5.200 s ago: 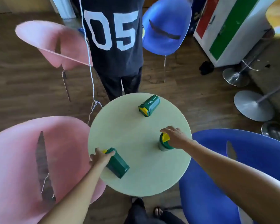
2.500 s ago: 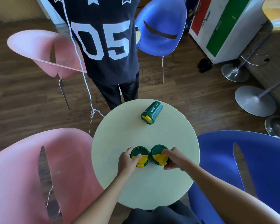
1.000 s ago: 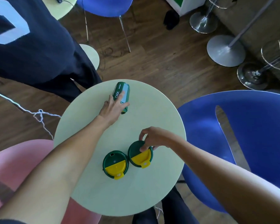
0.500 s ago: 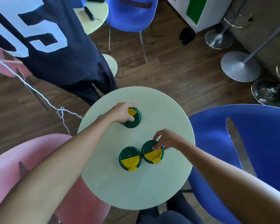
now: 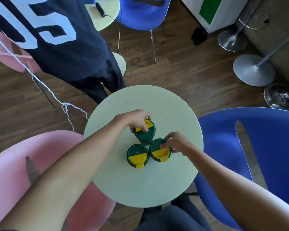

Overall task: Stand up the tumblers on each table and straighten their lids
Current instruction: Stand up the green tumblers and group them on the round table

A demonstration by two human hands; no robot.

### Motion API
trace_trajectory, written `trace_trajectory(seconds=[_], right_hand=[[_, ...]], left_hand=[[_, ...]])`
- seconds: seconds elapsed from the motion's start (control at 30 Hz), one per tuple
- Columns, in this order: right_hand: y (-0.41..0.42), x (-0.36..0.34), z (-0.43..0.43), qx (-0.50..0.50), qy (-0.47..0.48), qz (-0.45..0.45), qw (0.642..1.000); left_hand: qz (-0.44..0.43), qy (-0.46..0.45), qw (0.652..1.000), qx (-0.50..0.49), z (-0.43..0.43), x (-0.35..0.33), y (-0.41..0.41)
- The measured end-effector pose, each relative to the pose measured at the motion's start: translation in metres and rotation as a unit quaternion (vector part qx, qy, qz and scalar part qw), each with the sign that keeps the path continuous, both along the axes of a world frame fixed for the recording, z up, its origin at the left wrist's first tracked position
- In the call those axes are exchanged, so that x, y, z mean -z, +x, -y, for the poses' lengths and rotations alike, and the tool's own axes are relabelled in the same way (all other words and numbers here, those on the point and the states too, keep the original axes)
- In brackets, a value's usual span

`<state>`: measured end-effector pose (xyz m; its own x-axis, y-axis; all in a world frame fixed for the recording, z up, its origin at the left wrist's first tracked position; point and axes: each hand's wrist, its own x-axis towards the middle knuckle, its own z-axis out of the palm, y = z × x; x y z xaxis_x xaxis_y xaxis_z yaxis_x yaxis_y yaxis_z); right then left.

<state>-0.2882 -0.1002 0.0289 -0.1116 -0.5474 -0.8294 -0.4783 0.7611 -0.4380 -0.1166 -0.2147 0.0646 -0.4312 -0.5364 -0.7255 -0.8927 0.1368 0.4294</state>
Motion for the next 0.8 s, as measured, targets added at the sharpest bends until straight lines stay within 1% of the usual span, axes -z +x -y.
trace_trajectory(seconds=[0.4, 0.8], right_hand=[[-0.001, 0.004, -0.008, 0.057, -0.011, 0.019, 0.998], [-0.002, 0.012, -0.01, 0.073, -0.014, 0.031, 0.997]], left_hand=[[0.023, -0.02, 0.999, 0.014, -0.014, 0.01, 0.002], [-0.008, -0.044, 0.998, -0.046, -0.024, 0.019, 0.017]])
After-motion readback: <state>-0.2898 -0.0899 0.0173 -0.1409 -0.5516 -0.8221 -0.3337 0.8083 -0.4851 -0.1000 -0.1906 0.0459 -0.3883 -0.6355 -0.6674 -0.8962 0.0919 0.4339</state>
